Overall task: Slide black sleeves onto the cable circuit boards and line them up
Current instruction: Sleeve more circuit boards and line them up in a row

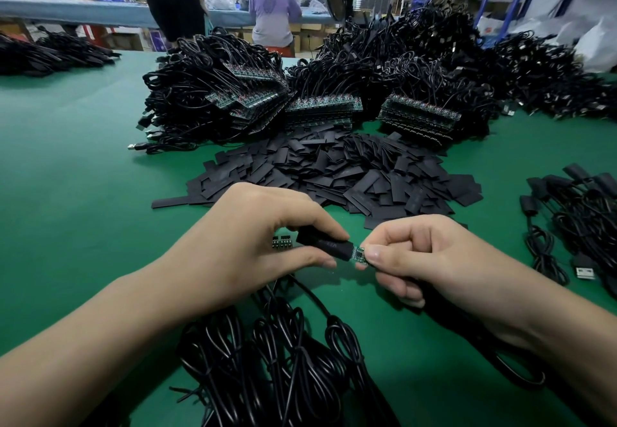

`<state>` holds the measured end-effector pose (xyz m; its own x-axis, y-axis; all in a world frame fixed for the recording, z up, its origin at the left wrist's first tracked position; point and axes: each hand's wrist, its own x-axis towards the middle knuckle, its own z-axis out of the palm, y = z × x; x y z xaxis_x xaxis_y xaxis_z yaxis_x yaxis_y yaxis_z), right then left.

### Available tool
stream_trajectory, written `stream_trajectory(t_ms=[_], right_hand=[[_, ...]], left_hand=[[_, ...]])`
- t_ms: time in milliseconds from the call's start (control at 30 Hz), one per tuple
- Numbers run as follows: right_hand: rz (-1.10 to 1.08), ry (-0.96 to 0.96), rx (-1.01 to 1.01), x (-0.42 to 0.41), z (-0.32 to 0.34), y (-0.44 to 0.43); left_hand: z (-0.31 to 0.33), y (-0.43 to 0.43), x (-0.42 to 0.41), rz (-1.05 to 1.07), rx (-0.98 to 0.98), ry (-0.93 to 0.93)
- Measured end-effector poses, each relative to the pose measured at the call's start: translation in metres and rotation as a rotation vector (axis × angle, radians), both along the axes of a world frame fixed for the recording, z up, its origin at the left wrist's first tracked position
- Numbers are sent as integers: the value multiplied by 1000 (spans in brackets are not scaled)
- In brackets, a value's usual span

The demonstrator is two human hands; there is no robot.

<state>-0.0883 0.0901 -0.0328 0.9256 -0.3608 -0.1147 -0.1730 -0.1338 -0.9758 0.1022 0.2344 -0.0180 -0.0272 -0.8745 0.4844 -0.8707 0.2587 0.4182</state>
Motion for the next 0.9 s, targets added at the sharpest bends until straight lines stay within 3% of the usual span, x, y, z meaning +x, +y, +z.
stream_trajectory(t_ms=[467, 900], right_hand=[[-1, -2, -99, -3, 12, 2], [-20, 9, -157, 0, 9, 8]], left_hand=[[-5, -2, -1, 89, -14, 220], [-5, -3, -7, 32, -4, 144]])
